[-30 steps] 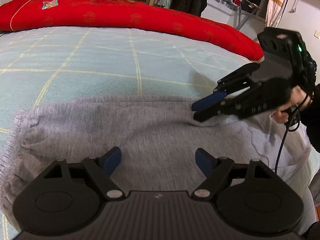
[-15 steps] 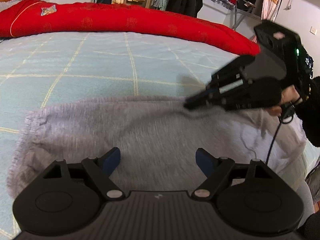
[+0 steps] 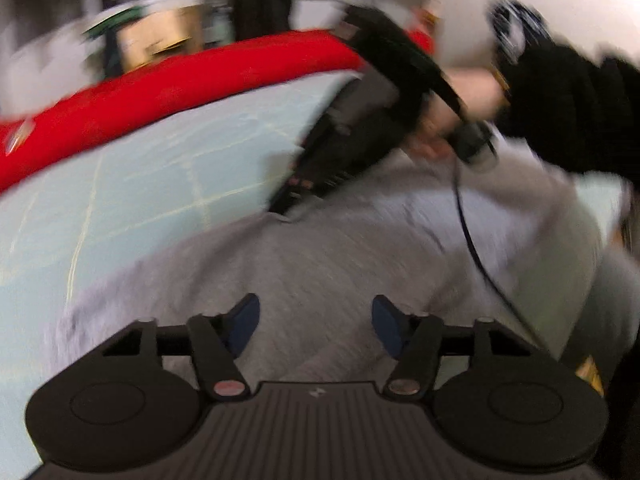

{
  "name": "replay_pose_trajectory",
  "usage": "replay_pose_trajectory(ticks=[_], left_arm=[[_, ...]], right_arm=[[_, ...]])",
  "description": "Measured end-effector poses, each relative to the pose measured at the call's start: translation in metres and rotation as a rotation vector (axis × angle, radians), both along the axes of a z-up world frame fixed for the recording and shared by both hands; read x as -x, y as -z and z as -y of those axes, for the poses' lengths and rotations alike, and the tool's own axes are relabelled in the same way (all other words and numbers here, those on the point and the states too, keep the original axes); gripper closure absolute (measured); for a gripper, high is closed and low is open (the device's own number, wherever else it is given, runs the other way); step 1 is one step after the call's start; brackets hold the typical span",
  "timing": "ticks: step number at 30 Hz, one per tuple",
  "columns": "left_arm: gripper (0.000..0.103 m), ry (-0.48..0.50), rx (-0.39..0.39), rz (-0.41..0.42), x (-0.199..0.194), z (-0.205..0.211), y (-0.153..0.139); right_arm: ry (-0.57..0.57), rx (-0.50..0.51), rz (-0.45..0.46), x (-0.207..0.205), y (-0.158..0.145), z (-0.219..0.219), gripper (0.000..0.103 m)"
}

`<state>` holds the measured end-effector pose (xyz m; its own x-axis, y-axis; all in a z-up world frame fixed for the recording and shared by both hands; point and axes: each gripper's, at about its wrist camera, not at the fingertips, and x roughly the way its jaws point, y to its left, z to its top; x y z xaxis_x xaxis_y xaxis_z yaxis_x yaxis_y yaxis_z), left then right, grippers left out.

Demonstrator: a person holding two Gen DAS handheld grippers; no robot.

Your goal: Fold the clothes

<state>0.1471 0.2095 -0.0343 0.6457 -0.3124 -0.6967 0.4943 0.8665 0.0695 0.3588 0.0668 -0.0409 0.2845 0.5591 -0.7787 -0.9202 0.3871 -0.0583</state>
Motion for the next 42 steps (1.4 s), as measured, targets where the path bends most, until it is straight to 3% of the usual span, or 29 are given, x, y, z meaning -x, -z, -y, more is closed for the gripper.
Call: replay_pose_trajectory(ticks=[6, 9, 11, 14, 18, 20, 22, 25, 29, 33, 36, 42], left_arm=[[0.070, 0.094, -0.024, -0.171, -0.008, 0.007, 0.012], [0.071, 0.094, -0.016, -0.239, 0.006, -0.002, 0.016], [0.071, 0.068, -0.012, -0.236, 0.016, -0.011, 0.011], [0.067, 0.023, 0.009, -0.150, 0.022, -0.021, -0.007], [0.059, -0.061, 0.083, -0.089, 0.005, -0.032, -0.013], [0.059, -0.106, 0.106, -0.133, -0.010, -0.037, 0.000], [0.059, -0.173, 0.075, -0.223, -0.022, -0.042, 0.020], [0.058, -0.201, 0.117, -0.219, -0.016, -0.052, 0.022], [0.051, -0.236, 0.118, -0.174, -0.009, -0.055, 0.012], [0.050, -0.259, 0.092, -0.197, -0.012, -0.049, 0.017], [0.042, -0.247, 0.037, -0.201, -0.007, -0.041, 0.019], [0.042, -0.259, 0.000, -0.199, 0.007, -0.030, 0.004]], right_arm=[[0.004, 0.011, 0.010, 0.002, 0.001, -0.003, 0.099], [0.008, 0.001, 0.004, 0.001, 0.001, -0.001, 0.099], [0.001, 0.000, 0.005, 0.001, 0.000, 0.000, 0.099], [-0.007, -0.007, -0.005, 0.001, 0.000, 0.000, 0.098], [0.008, -0.032, -0.016, -0.001, -0.002, 0.001, 0.099], [0.027, -0.039, 0.017, 0.001, -0.004, 0.000, 0.100], [0.067, -0.059, 0.013, -0.004, -0.013, 0.001, 0.101], [0.104, -0.094, -0.017, -0.010, -0.028, 0.006, 0.099], [0.056, -0.096, -0.011, 0.024, -0.054, 0.033, 0.093], [0.114, -0.128, -0.098, 0.057, -0.064, 0.082, 0.092], [0.206, -0.131, -0.132, 0.089, -0.053, 0.118, 0.091], [0.363, -0.089, -0.121, 0.164, -0.008, 0.163, 0.082]])
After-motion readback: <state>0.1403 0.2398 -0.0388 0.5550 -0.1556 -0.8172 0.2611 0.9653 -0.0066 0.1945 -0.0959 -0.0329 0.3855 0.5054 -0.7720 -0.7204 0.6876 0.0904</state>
